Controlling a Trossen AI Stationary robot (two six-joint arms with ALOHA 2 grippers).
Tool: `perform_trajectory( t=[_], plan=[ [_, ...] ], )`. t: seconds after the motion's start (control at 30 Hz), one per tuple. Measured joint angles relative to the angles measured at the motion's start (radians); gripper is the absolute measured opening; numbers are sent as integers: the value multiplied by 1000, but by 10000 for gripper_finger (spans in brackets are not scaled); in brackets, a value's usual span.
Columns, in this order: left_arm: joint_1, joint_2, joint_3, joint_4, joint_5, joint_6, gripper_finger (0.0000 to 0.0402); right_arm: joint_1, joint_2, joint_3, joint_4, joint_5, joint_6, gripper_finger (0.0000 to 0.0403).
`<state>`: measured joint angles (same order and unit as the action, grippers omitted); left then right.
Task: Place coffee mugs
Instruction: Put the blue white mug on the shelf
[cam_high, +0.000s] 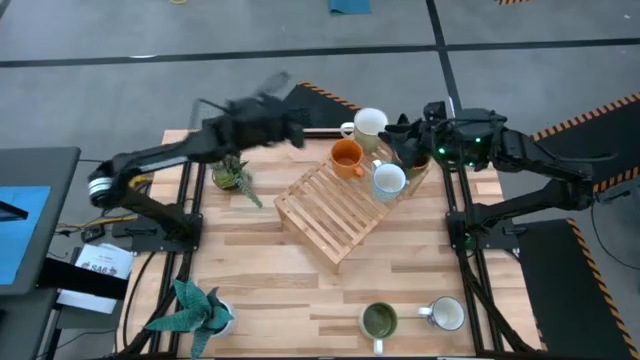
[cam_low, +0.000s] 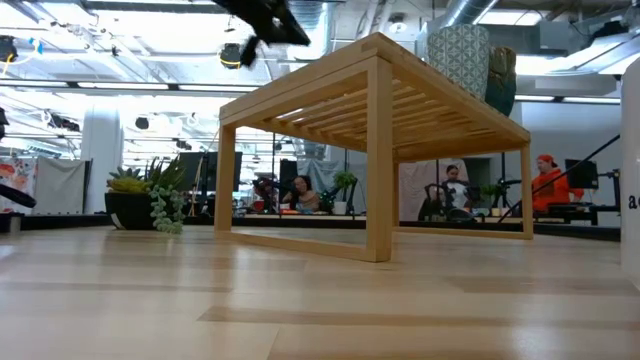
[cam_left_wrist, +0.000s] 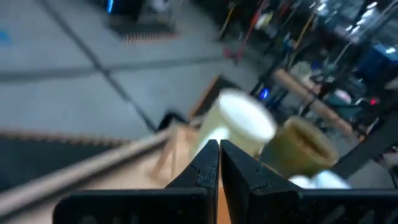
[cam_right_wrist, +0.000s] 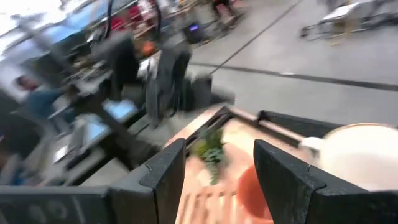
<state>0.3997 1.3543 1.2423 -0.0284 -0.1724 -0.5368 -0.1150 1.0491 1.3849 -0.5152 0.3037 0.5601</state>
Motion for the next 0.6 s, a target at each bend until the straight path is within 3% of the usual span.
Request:
perform_trajectory(
  t=[0.13, 0.23, 0.3, 0.4, 0.6],
  plan=[
    [20, -133, 0, -2, 112, 133, 0, 20, -6, 1, -20, -279, 8, 214],
    [11, -214, 0, -2, 217, 168, 0, 61, -1, 1, -114, -508, 113, 214],
    [-8, -252, 0, -3, 230, 162, 0, 119, 12, 2, -215, -599, 195, 214],
    [-37, -289, 0, -6, 217, 157, 0, 254, 33, 0, -409, -612, 302, 214],
    [-63, -302, 0, -11, 194, 138, 0, 587, 91, -32, -660, -515, 581, 214]
  ],
)
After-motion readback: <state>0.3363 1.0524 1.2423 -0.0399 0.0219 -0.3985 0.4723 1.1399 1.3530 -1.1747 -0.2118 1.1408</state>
